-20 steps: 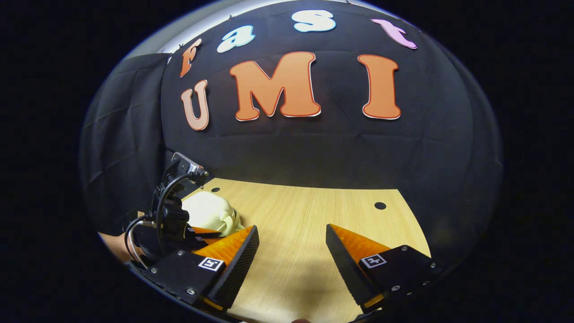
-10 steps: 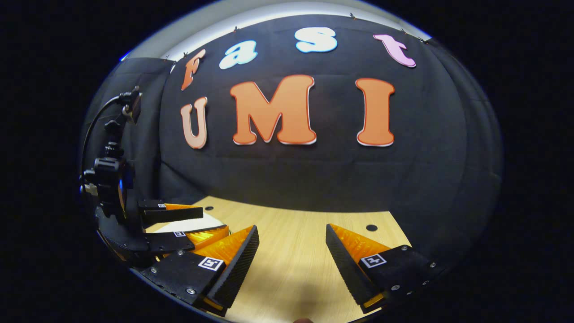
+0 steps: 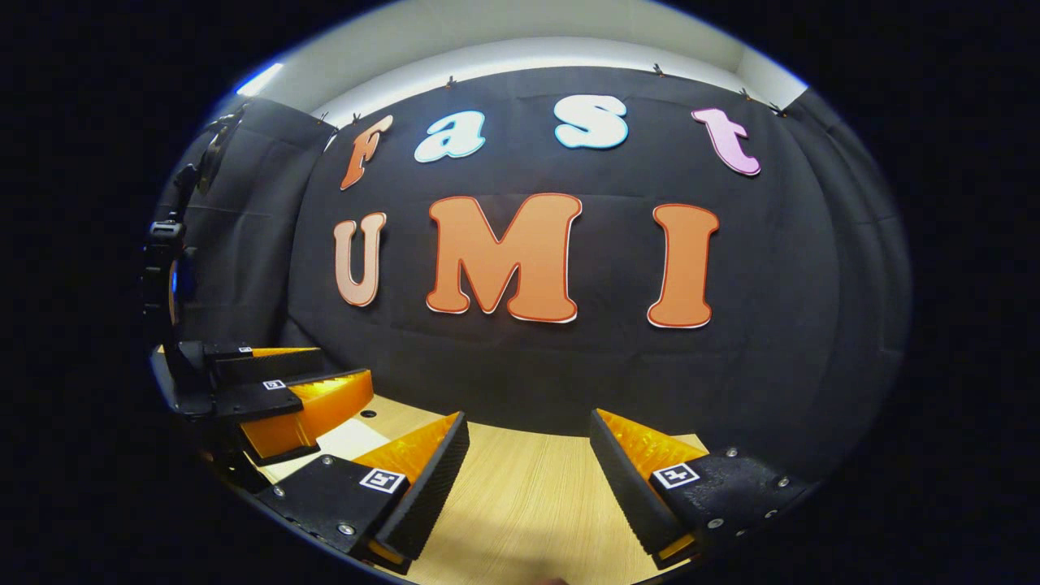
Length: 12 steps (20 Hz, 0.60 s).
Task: First open the suitcase, pack the skin care products into it, and then close the suitcase.
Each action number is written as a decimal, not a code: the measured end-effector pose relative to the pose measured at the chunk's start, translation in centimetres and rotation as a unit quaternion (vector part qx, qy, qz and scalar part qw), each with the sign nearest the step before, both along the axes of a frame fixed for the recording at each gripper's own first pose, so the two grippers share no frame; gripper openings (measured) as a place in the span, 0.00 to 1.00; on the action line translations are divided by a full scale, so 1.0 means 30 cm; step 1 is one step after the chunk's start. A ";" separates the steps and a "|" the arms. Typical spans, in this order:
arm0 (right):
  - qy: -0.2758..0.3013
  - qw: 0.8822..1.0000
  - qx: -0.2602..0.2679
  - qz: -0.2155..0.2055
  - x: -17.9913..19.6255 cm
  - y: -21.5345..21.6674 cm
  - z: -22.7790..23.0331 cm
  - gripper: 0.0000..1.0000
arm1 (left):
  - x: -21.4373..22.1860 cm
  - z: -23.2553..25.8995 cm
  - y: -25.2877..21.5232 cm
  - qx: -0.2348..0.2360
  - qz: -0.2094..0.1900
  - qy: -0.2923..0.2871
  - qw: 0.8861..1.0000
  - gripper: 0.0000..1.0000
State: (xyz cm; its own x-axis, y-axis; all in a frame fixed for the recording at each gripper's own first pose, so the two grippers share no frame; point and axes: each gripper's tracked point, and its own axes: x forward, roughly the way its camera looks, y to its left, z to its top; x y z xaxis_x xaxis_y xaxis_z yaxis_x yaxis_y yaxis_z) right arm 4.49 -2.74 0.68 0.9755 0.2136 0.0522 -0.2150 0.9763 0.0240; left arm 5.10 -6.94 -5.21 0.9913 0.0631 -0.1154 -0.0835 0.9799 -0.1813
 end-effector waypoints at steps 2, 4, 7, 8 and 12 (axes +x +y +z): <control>0.005 1.000 -0.003 0.002 -0.003 0.001 -0.013 0.95 | 0.000 0.001 0.008 -0.003 0.005 0.003 1.000 0.98; 0.007 1.000 -0.007 0.001 -0.002 -0.001 -0.019 0.95 | 0.000 0.000 0.013 -0.004 0.009 0.005 1.000 0.98; 0.010 1.000 -0.011 0.004 -0.002 0.001 -0.028 0.95 | -0.009 -0.006 0.009 -0.003 0.013 0.012 1.000 0.98; 0.012 1.000 -0.012 0.006 -0.003 0.001 -0.033 0.95 | -0.011 -0.007 0.008 -0.002 0.012 0.013 1.000 0.98; 0.013 1.000 -0.016 0.010 -0.003 0.004 -0.041 0.95 | -0.018 -0.009 0.012 0.007 0.014 0.018 1.000 0.98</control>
